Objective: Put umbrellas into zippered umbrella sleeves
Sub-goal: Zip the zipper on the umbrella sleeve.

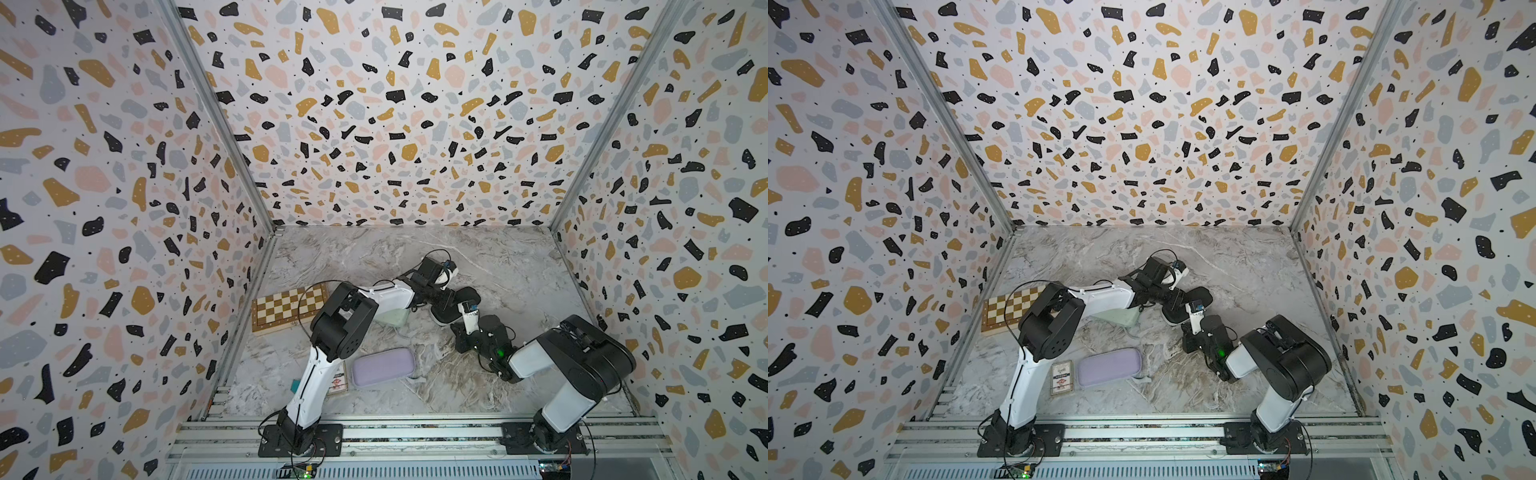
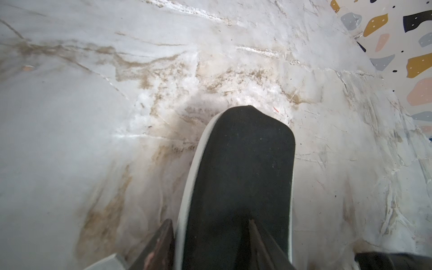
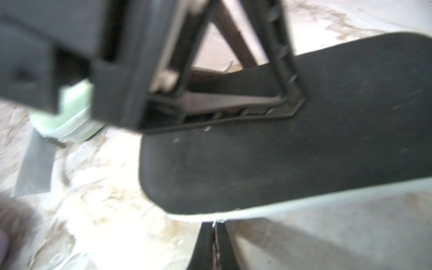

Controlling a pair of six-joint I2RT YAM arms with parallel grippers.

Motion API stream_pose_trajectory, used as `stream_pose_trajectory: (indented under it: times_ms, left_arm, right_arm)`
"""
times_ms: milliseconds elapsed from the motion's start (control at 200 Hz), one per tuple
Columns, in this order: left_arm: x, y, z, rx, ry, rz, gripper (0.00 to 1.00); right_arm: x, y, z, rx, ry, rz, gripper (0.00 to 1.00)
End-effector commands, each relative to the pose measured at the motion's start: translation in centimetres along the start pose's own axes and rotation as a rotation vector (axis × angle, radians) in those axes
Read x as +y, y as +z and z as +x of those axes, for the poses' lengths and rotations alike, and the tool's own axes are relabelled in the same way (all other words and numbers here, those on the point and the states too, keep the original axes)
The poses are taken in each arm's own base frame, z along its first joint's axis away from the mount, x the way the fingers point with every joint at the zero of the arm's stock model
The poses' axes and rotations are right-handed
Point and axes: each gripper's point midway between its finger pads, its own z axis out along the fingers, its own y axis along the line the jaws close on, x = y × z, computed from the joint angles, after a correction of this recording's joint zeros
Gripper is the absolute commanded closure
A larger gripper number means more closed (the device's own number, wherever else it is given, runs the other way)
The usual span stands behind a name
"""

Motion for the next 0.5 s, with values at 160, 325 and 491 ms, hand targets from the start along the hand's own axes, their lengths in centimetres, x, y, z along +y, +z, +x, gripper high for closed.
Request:
stream_pose_trajectory:
  times_ms: [160,325,491]
  left_arm:
    - [2.4,1.4,4.3,0.077,-0.151,-0.075,0.52]
    - [3.6,0.0,3.6,0.013,-0.239,-0.090,0.55]
    - [4.1,-0.8,3.5,-0.021,-0.276,-0.127,0.57]
  right_arm:
    - [4.5,-0.6,0.2,0.006,-0.058,-0.109,1.00]
    - [5.8,-0.1,-0.4,-0.008,-0.055,-0.139,1.00]
    - [6.7,0.5,-1.3,-0.028,-0.035,-0.172,1.00]
